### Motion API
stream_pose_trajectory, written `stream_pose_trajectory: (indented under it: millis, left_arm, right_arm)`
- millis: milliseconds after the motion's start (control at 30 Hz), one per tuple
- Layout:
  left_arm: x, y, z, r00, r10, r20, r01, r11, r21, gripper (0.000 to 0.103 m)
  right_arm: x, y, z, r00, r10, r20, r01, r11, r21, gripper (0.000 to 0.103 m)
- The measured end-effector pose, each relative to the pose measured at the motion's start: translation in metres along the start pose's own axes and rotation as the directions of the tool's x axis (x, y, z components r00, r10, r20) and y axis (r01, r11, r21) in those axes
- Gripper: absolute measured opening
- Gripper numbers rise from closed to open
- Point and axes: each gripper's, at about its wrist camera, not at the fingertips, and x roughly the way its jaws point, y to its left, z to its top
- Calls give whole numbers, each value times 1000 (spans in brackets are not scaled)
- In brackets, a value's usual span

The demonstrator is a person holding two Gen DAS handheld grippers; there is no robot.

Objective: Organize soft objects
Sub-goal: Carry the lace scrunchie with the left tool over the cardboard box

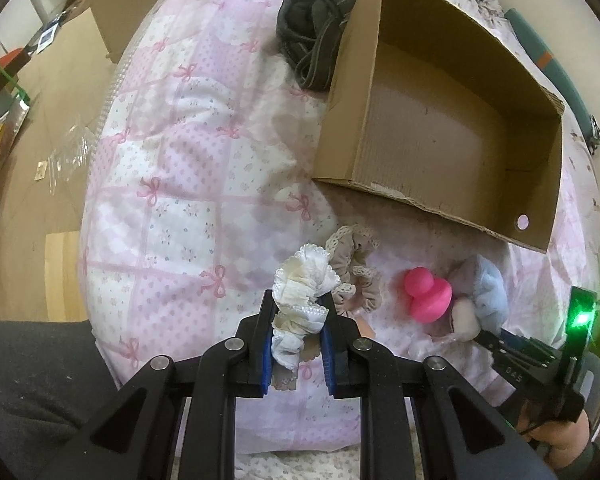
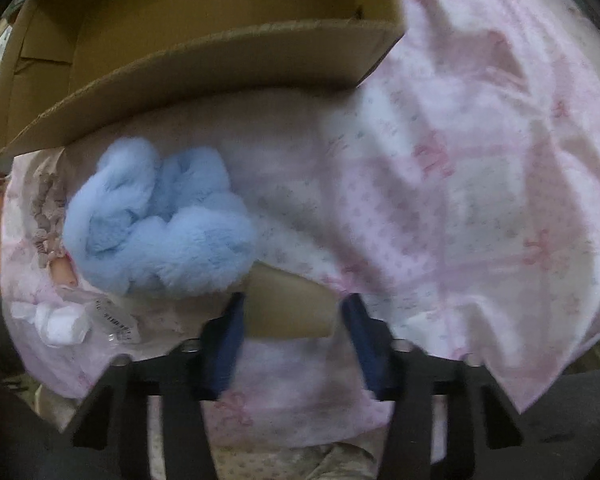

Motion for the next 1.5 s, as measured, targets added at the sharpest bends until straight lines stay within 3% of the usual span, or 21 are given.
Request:
stream_pose_trajectory:
  millis: [33,100,133,333,533,700,1033,1500]
  left_arm:
    - [-2,1,1,1000,0,5,0,1000,-2,17]
    - [0,1,2,1000,-3,9,3,1000,-7,17]
    - [1,2,2,1000,-4,9,4,1000,-8,18]
    - [-4,-1,-3,1000,7,30,-7,1000,10,17]
    - [-8,-5,-6,997,33,63,-35,999,19,17]
    - [-13,-6,-8,994,54,97,-57,998,26,17]
    - [-33,-15,-5,979,68,194,-73,997,19,17]
    - [-62,-67,40,963,-27,269,-15,988,152,18]
  right_arm:
    - [-2,1,-1,1000,-7,13,7,1000,-9,34]
    - [-9,6,-5,999,-5,40,6,999,-33,9]
    - [-13,8,-8,999,13,49,-11,999,-41,7]
    - [-51,10,-27,986,109,130,-102,993,-59,7]
    - [-103,21,-45,921,234,311,-206,971,-123,7]
    - [-100,21,-36,911,256,324,-230,966,-118,7]
    - [-113,14,-36,866,332,374,-305,943,-132,7]
    - [-145,10,8,818,358,451,-320,934,-161,7]
